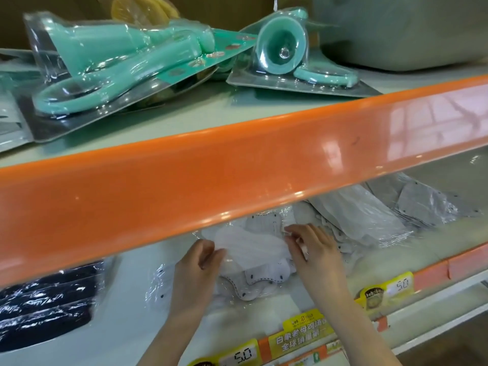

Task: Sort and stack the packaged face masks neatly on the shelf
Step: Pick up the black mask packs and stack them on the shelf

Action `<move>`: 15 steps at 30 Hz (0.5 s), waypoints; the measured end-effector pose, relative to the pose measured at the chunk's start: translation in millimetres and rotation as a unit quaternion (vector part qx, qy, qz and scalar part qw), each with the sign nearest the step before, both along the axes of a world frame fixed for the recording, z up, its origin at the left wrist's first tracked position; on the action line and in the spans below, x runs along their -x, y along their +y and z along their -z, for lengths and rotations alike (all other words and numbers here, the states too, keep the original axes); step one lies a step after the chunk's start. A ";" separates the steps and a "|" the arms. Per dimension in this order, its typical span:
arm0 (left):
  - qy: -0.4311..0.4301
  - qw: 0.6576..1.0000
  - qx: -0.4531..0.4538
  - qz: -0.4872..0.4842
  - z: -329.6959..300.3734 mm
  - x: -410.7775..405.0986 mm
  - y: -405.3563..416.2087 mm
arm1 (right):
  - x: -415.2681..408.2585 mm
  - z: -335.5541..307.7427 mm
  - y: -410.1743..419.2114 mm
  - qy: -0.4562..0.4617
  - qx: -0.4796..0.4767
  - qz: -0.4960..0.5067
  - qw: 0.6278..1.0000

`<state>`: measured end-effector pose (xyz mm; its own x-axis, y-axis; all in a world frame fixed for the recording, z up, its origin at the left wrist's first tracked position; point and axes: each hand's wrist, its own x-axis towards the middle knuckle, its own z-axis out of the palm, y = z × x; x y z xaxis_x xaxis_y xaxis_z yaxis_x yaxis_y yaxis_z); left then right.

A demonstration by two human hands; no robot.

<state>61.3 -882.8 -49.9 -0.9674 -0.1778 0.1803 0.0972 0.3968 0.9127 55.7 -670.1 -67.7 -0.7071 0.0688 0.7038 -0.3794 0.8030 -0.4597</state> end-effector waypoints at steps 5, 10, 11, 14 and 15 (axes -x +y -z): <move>0.035 0.987 -0.088 -0.133 0.5 2.5 -11.4 | -1.7 -0.6 -6.3 -0.019 0.009 -0.003 1.000; 0.037 0.972 -0.127 -0.193 -3.8 6.5 -25.5 | -3.9 25.1 -22.0 -0.103 -0.048 -0.040 0.993; 0.024 0.970 -0.140 -0.197 -2.9 9.2 -28.9 | -5.4 29.5 -25.7 -0.131 -0.064 -0.045 0.988; -0.018 0.962 -0.181 -0.203 4.2 17.2 -39.6 | -8.3 40.1 -33.5 -0.217 -0.151 -0.049 0.963; -0.031 0.962 -0.181 -0.203 8.1 19.6 -42.6 | -8.4 42.5 -35.4 -0.232 -0.183 -0.048 0.954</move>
